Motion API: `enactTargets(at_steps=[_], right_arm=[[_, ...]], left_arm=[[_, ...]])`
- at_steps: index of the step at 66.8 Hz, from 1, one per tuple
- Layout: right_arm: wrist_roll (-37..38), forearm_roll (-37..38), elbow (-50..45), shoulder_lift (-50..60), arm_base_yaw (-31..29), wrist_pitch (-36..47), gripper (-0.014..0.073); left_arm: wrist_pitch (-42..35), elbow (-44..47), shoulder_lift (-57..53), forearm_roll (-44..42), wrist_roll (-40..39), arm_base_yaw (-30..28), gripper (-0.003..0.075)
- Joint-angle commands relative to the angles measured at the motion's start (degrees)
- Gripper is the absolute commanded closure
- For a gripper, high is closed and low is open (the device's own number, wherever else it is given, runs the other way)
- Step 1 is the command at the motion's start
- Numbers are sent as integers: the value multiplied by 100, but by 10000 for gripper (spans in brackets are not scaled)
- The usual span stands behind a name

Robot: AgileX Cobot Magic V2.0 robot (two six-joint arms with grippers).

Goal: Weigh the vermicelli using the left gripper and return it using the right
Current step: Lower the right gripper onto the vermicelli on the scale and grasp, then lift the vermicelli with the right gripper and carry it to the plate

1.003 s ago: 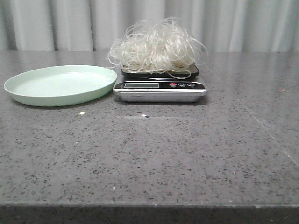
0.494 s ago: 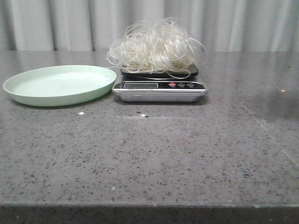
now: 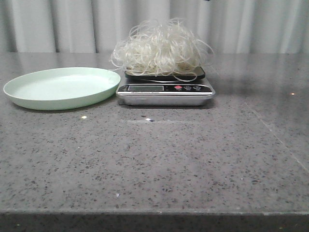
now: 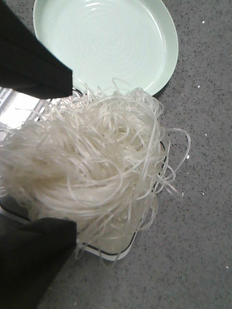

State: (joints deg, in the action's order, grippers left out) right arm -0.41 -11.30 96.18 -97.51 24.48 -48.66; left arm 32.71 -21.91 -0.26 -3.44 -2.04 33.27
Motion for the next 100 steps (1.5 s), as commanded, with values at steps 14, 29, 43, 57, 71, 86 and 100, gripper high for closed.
enactTargets(at_steps=[14,29,43,57,71,86,100], right_arm=[[41,-72,1484,-1078,-6,-947,-15],[41,-72,1820,-1608,-6,-1826,-3],[41,-41,2234,-1779,-6,-2280,455],[41,-203,3309,-1779,-2,-2511,441],[41,-1217,4460,-1779,53,-2414,450],[6,-1479,4545,-2022,677,-1841,449],[-20,-1456,4545,-2631,1186,-1296,391]], left_arm=[[-465,-143,-58,46,-44,30,594],[-441,-143,-58,46,-44,30,594],[-432,-143,-58,56,-44,30,594],[-432,-143,-58,56,-44,30,594],[-432,-143,-58,56,-44,30,594],[-432,-143,-58,56,-44,30,594],[-432,-143,-58,56,-44,30,594]])
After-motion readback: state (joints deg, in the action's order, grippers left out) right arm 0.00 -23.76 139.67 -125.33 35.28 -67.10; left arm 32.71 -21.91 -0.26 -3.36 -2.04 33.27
